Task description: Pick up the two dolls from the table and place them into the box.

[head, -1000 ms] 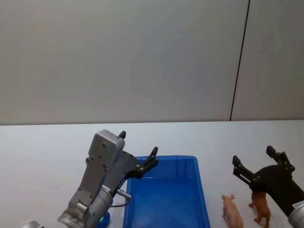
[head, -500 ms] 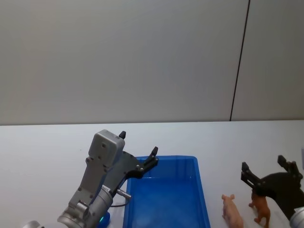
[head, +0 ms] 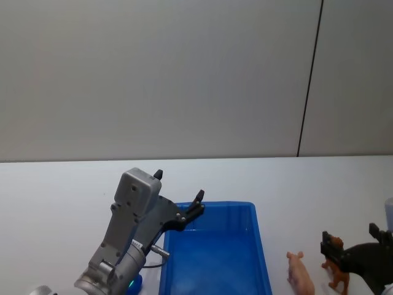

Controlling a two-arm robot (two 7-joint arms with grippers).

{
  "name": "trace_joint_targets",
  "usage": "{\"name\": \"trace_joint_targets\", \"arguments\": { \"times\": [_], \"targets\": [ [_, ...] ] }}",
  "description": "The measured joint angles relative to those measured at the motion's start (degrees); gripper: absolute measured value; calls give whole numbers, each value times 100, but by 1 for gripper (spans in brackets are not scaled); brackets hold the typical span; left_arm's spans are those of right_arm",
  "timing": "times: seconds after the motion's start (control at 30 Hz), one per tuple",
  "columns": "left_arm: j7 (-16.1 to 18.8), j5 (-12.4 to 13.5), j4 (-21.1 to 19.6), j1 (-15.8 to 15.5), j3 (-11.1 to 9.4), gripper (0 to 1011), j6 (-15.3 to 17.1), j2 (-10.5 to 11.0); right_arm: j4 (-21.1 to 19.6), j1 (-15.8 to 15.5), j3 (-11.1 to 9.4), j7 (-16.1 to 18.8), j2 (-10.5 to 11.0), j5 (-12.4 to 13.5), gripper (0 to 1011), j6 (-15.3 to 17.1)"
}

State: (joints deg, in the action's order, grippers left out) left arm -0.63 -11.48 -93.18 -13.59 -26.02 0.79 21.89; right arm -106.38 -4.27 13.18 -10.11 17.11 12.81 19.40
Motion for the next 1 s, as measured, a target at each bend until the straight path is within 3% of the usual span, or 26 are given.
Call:
{"name": "trace_joint_targets", "arguments": {
  "times": [0.83, 1.0],
  "targets": [
    [0, 0, 0, 0, 0, 1002, 0, 0, 415, -54, -88, 203, -16, -41, 1001, 399],
    [0, 0, 0, 0, 0, 1002, 0, 0, 498, -61, -106, 226, -33, -38, 885, 445]
  ]
}}
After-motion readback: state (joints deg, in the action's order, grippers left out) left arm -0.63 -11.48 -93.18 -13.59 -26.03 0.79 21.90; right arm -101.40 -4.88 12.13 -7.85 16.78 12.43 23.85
